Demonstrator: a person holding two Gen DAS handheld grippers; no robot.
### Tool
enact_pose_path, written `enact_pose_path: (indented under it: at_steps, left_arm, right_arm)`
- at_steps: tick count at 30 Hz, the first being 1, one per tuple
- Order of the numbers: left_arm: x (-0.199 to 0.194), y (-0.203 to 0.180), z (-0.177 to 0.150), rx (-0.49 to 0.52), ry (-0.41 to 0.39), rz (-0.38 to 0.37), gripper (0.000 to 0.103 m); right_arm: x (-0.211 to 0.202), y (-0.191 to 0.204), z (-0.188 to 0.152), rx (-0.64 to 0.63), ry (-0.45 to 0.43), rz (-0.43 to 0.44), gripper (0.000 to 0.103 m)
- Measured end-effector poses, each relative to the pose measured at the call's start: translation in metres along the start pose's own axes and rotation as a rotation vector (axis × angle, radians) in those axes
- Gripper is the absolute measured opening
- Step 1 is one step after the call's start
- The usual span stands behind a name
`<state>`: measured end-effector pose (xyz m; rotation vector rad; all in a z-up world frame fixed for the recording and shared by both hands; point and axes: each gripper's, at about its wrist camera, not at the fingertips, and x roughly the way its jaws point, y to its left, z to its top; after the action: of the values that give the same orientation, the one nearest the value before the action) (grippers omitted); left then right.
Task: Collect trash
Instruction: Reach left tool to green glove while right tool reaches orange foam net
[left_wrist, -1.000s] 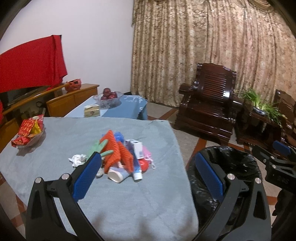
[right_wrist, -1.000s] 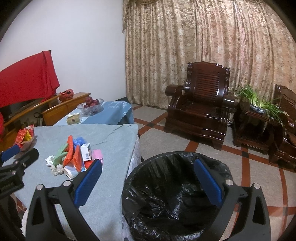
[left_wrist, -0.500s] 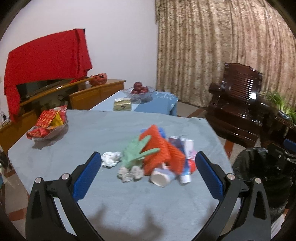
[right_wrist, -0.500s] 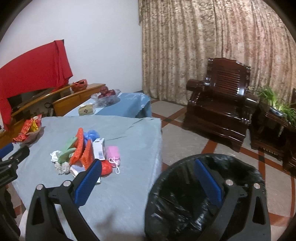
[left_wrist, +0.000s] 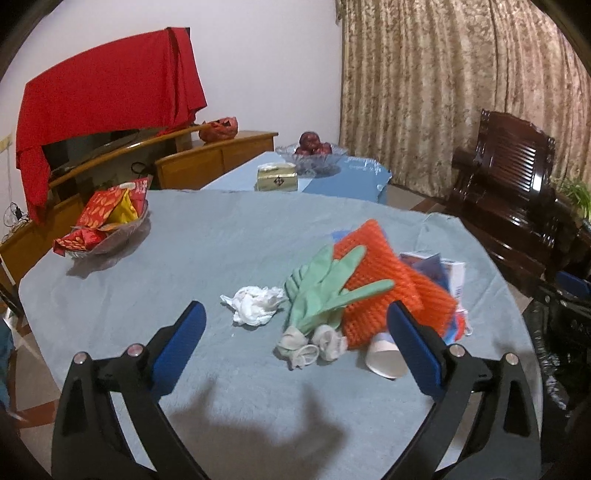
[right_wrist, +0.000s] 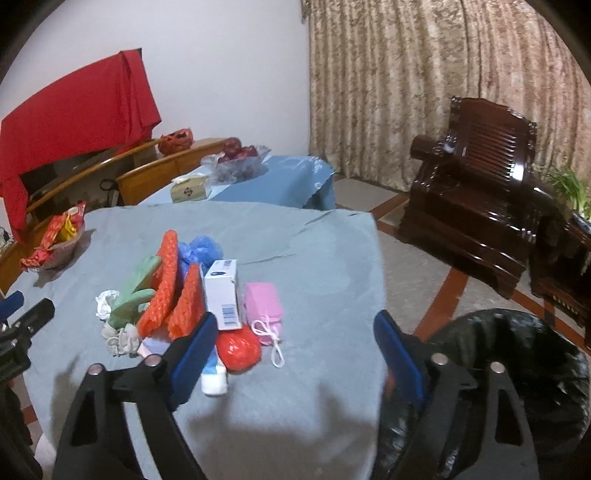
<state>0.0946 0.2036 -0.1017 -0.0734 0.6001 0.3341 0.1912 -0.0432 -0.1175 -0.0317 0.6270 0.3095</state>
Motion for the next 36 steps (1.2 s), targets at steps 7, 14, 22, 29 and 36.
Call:
enact_pose_path:
  at_steps: [7, 14, 22, 29, 36]
  left_arm:
    - [0.043, 0.002, -0.004, 0.004, 0.062, -0.010, 0.080]
    - [0.077, -0.006, -0.011, 0.033, 0.096, -0.036, 0.070]
    - [0.113, -0.013, -0.017, 0.056, 0.155, -0.104, 0.023]
    - [0.101, -0.002, -0.015, -0.005, 0.141, -0.124, 0.012]
    - [0.075, 0.004, -0.011, -0.034, 0.142, -0.124, 0.012]
  right_arm:
    - [0.038, 0.016, 0.001, -0.031, 0.051, 0.034, 0.060]
    - [0.050, 0.024, -0.005, -0.070, 0.060, 0.051, 0.053]
    - [0.053, 0.033, -0.003, -0.092, 0.059, 0.087, 0.045]
    - [0.048, 0.049, -0.004, -0.110, 0.047, 0.141, 0.040]
    - [0.042, 0.068, -0.004, -0.136, 0.030, 0.189, 0.038]
